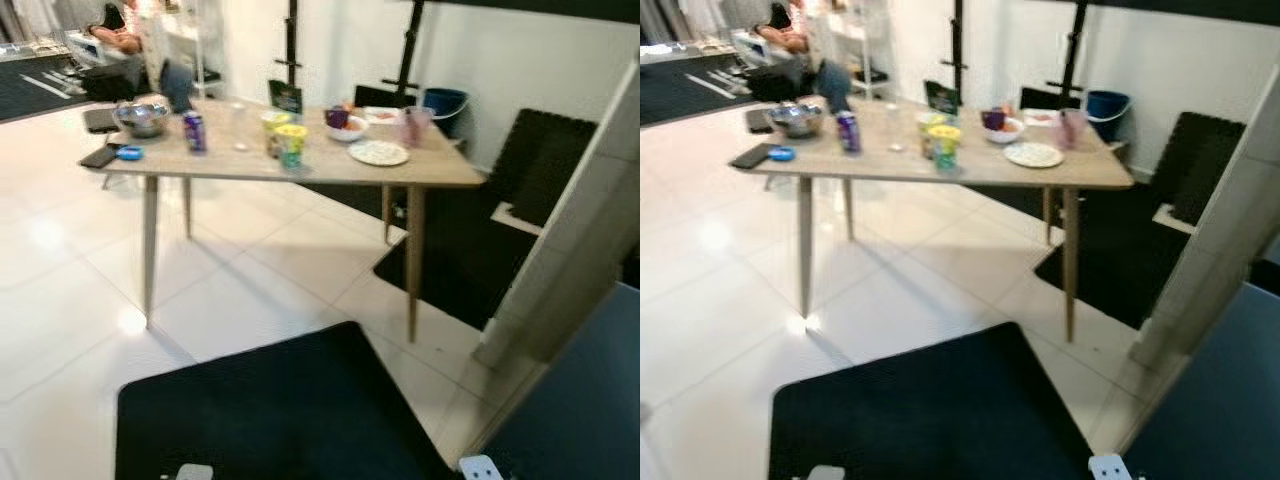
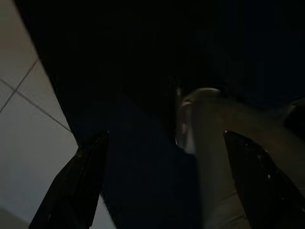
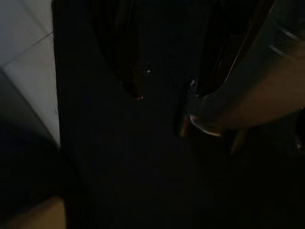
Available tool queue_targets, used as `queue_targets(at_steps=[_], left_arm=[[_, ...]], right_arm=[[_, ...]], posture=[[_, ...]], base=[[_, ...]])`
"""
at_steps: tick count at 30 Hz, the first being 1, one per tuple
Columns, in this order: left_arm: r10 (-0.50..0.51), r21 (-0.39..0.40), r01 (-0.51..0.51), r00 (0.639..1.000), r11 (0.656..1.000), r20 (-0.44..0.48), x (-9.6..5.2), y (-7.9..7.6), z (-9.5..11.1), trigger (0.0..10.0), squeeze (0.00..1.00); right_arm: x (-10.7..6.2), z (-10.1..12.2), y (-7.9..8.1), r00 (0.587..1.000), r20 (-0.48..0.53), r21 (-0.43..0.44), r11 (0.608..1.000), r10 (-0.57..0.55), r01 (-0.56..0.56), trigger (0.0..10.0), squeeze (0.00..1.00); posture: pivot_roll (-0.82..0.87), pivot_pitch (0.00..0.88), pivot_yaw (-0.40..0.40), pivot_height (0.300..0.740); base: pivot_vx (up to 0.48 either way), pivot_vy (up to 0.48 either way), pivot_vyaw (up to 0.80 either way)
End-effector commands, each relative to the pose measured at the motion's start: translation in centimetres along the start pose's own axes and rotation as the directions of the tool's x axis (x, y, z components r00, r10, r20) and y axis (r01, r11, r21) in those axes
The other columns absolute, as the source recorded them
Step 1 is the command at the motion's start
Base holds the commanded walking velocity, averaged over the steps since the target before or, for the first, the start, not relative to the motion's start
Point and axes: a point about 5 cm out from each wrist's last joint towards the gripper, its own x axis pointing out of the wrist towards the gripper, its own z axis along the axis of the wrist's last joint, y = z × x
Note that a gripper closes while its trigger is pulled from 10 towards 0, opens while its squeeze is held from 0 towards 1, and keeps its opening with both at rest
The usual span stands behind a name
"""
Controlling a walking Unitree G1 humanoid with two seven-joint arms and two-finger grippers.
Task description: Restocking fridge
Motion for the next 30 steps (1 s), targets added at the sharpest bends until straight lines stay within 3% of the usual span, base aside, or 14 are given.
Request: queue_targets(at_steps=[1, 4, 17, 24, 30], left_arm=[[-0.020, -0.002, 0.020, 0.998, 1.000, -0.055, -0.07, -0.62, -1.19, 10.0, 0.00], [-0.016, -0.001, 0.016, 0.998, 1.000, -0.061, -0.08, -0.62, -1.28, 10.0, 0.00], [-0.015, 0.005, 0.015, 0.997, 1.000, -0.069, -0.08, -0.66, -1.36, 10.0, 0.00], [-0.015, 0.006, 0.016, 0.998, 1.000, -0.068, -0.05, -0.67, -1.27, 10.0, 0.00], [-0.015, 0.011, 0.016, 0.998, 1.000, -0.063, 0.01, -0.62, -0.94, 10.0, 0.00]], right_arm=[[-0.08, -0.37, -0.12, 1.000, -0.012, -0.001, 1.000, -0.004, 0.004, 10.0, 0.00], [-0.07, -0.40, -0.09, 1.000, -0.014, -0.001, 1.000, -0.009, 0.009, 10.0, 0.00], [-0.09, -0.53, -0.37, 0.998, -0.028, -0.032, 0.997, -0.064, 0.063, 10.0, 0.00], [-0.06, -0.71, -0.13, 0.998, -0.046, -0.057, 0.998, -0.035, 0.032, 10.0, 0.00], [0.19, -0.24, 0.42, 0.999, -0.039, -0.050, 0.999, -0.014, 0.012, 10.0, 0.00]], posture=[[-0.03, 0.000, -0.051, 0.740], [-0.03, 0.000, -0.051, 0.740], [-0.03, 0.000, -0.050, 0.740], [-0.02, 0.000, -0.048, 0.740], [-0.01, 0.000, -0.040, 0.740]], base=[[0.000, 0.000, 0.71], [0.000, 0.000, 0.61], [0.000, 0.000, 0.00], [0.000, 0.000, 0.00], [0.000, 0.000, 0.80]])
